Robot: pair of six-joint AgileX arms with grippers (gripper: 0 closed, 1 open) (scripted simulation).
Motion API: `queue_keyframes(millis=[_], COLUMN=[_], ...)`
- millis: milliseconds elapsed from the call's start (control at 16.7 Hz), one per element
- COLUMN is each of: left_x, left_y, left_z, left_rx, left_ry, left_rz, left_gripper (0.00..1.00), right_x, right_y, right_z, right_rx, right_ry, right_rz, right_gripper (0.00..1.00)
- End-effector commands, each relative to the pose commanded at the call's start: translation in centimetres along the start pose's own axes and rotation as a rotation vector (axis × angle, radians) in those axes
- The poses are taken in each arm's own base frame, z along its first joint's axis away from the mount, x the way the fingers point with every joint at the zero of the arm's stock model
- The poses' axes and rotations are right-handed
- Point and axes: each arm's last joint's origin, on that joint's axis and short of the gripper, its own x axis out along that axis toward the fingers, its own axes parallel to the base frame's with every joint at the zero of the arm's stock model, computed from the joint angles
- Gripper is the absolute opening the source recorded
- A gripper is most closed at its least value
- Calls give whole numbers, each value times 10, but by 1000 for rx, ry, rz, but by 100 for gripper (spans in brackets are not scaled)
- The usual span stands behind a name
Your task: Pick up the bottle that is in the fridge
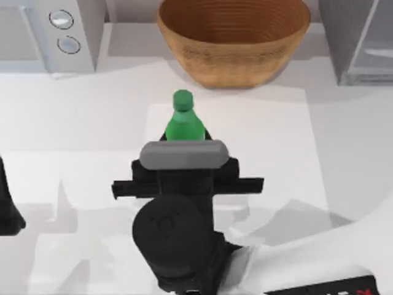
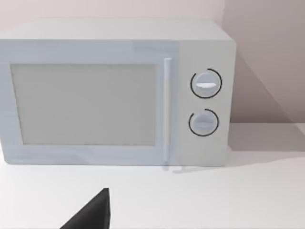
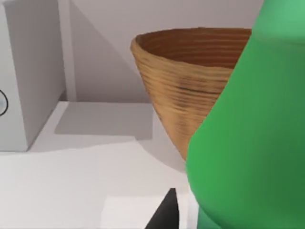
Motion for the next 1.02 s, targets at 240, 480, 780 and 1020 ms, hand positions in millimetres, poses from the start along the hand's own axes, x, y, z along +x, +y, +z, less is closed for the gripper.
queue_keyframes(millis=[240,480,780,1020], left_x=[0,0,0,0], left_y=[0,0,0,0], left_z=[0,0,0,0], left_rx=[0,0,0,0], left_ry=[0,0,0,0], left_rz=[0,0,0,0], left_gripper=[100,100,100,100], right_x=[-12,-10,16,43], right_y=[17,15,19,18], right_z=[-10,-10,-27,-44], right_rx=[16,13,18,16], right_ry=[-14,-11,-12,-14], right_rz=[0,-1,1,0], right_gripper=[0,0,0,0])
